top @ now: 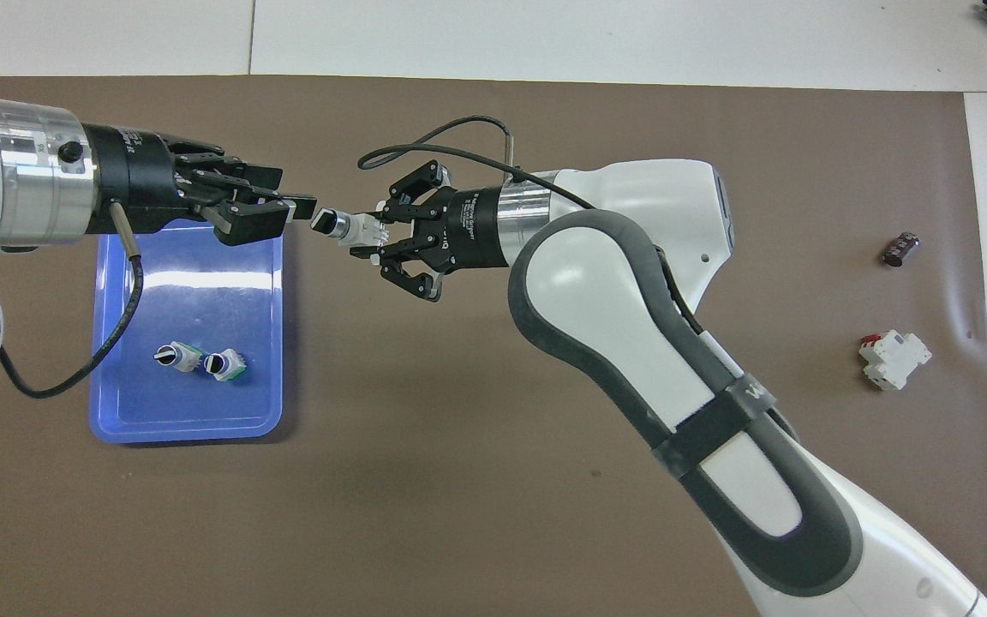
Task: Turn and place switch with both arms
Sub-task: 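Close the left gripper on the switch end beside the right gripper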
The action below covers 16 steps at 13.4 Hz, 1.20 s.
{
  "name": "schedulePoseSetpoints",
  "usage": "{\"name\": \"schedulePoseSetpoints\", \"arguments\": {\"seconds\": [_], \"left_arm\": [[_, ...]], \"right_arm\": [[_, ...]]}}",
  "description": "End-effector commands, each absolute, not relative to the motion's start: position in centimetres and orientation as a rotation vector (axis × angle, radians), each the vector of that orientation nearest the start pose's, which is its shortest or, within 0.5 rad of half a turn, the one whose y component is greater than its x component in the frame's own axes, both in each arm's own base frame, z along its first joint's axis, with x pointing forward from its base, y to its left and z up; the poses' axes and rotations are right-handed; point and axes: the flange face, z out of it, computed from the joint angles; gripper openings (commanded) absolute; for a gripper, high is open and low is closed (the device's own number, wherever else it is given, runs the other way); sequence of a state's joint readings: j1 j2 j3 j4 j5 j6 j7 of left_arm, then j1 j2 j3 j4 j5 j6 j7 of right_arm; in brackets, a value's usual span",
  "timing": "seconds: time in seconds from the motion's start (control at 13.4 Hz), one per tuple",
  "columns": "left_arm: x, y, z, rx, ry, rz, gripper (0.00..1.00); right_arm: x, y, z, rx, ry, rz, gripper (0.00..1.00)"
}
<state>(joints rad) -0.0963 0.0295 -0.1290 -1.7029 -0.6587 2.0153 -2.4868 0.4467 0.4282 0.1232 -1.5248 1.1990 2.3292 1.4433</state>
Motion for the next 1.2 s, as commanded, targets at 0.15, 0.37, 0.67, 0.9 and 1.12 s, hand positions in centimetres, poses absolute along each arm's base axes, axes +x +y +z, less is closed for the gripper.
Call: {"name": "schedulePoseSetpoints", "arguments": {"seconds": [0.15,0.37,0.67,0.9,1.12], "left_arm": [[57.1,-16.7,58.6,0.853,2.517,-0.797,0.51],[56.7,-16.9,58.5,0.87,2.522,-0.804,0.49],[56.2,-17.1,58.2,0.933,2.523,-0.818,0.37],[56.1,-17.3,58.2,0.949,2.525,-0.825,0.21],[56.0,-17.6,58.3,1.015,2.485,-0.814,0.07]], "right_arm": [[59.9,38.5,46.8,-1.492,1.55,0.837,0.0],[59.9,38.5,46.8,-1.492,1.55,0.837,0.0],[59.9,38.5,46.8,-1.492,1.55,0.837,0.0],[59.9,38.5,46.8,-1.492,1.55,0.837,0.0],[59.9,38.5,46.9,-1.492,1.548,0.836,0.0]]}}
